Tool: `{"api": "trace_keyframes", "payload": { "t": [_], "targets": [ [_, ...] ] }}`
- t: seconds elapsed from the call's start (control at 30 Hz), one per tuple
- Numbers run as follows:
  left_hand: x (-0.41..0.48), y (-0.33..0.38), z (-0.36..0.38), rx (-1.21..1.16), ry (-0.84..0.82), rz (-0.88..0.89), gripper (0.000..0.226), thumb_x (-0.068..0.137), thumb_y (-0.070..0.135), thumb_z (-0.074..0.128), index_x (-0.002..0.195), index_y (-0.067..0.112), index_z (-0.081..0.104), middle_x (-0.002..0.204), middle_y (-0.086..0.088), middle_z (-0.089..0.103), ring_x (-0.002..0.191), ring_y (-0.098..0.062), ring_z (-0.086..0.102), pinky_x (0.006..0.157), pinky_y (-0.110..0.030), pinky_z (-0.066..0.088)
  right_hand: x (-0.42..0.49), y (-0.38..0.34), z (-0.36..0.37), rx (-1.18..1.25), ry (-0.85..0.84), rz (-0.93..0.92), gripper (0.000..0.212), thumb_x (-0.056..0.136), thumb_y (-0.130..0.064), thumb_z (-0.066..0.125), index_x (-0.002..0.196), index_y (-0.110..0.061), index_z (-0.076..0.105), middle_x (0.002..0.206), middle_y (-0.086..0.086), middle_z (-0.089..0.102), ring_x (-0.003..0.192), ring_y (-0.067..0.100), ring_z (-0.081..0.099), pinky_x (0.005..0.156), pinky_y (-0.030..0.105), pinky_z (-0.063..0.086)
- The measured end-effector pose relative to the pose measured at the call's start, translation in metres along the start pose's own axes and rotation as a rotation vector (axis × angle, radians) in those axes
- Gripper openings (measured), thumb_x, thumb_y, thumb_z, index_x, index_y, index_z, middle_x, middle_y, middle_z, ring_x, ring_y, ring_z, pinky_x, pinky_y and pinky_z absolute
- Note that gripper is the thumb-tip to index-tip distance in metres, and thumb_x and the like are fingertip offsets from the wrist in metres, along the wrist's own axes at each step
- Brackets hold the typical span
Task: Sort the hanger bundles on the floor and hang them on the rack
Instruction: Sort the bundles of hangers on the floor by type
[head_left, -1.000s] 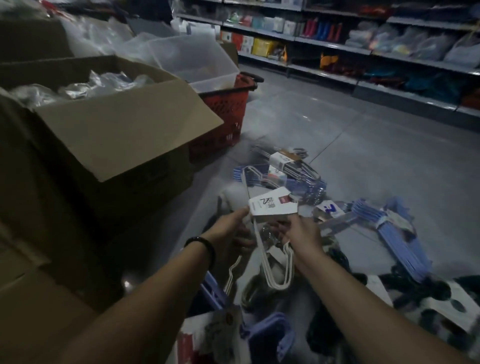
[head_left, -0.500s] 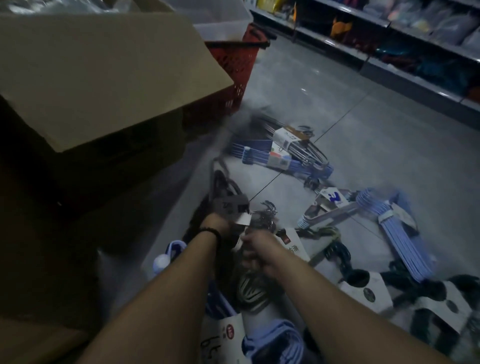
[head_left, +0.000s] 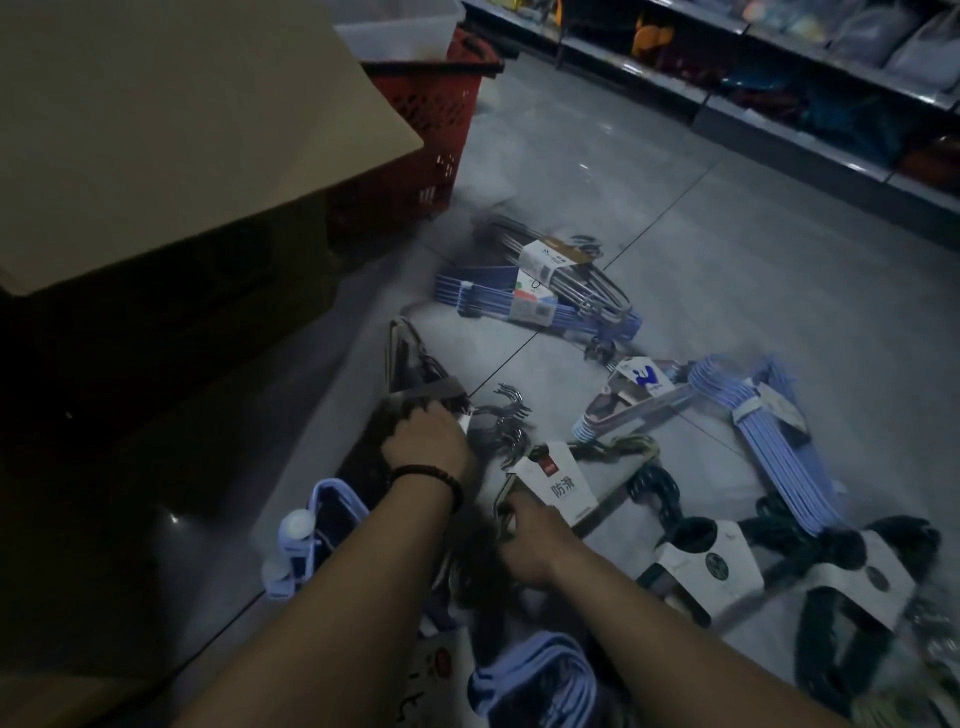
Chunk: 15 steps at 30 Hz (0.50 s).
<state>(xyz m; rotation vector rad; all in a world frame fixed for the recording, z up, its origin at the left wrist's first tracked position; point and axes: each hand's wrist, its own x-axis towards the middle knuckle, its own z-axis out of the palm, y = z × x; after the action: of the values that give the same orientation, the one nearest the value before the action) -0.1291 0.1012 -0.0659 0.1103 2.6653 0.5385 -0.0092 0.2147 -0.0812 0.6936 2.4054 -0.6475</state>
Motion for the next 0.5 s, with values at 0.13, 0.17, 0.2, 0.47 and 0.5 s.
{"api": "trace_keyframes", "payload": {
  "t": [0.13,0.17,0.2,0.47,0.5],
  "targets": [
    [-0.007,0.014,0.021,0.044,-0.167,-0.085,0.061,0.103,0.027,0.050,0.155,0.006,0.025,0.155,-0.018,0.049,0.142,-0.037,0.049,0.111,-0.050,0.039,0.005,0.006,0.003,-0.144,-0.067,-0.001,0.047,0.098,-0.024,0.057,0.142,-0.010,0.051,0.151,0.020,0.045,0.132,0.038,0.050,0.110,0.041,0.045],
    [-0.009,0.012,0.027,0.089,-0.193,-0.081,0.059,0.104,0.026,0.049,0.157,0.006,0.031,0.155,-0.015,0.050,0.142,-0.035,0.050,0.111,-0.050,0.040,0.005,0.007,0.006,-0.188,-0.086,0.008,0.050,0.100,-0.027,0.056,0.146,-0.009,0.050,0.155,0.021,0.038,0.134,0.038,0.049,0.111,0.041,0.044],
    [-0.010,0.007,0.032,0.136,-0.198,-0.070,0.054,0.104,0.023,0.049,0.155,0.008,0.042,0.154,-0.013,0.053,0.141,-0.033,0.052,0.110,-0.048,0.042,0.004,0.009,0.008,-0.220,-0.106,0.017,0.052,0.101,-0.030,0.055,0.148,-0.009,0.049,0.157,0.021,0.033,0.135,0.039,0.047,0.112,0.041,0.043],
    [-0.001,-0.007,0.027,0.164,-0.132,-0.095,0.042,0.104,0.022,0.054,0.145,0.012,0.060,0.149,-0.012,0.058,0.137,-0.033,0.057,0.104,-0.045,0.049,-0.005,0.041,-0.009,-0.377,-0.164,-0.012,0.067,0.074,-0.070,0.069,0.133,-0.039,0.060,0.139,0.001,0.058,0.122,0.026,0.058,0.101,0.044,0.051],
    [-0.001,-0.008,0.028,0.166,-0.131,-0.099,0.042,0.104,0.022,0.056,0.144,0.012,0.060,0.149,-0.012,0.058,0.137,-0.034,0.056,0.104,-0.046,0.049,-0.005,0.047,-0.012,-0.343,-0.161,-0.003,0.063,0.074,-0.068,0.071,0.129,-0.039,0.062,0.138,0.000,0.060,0.120,0.024,0.059,0.100,0.044,0.052]
  ]
}}
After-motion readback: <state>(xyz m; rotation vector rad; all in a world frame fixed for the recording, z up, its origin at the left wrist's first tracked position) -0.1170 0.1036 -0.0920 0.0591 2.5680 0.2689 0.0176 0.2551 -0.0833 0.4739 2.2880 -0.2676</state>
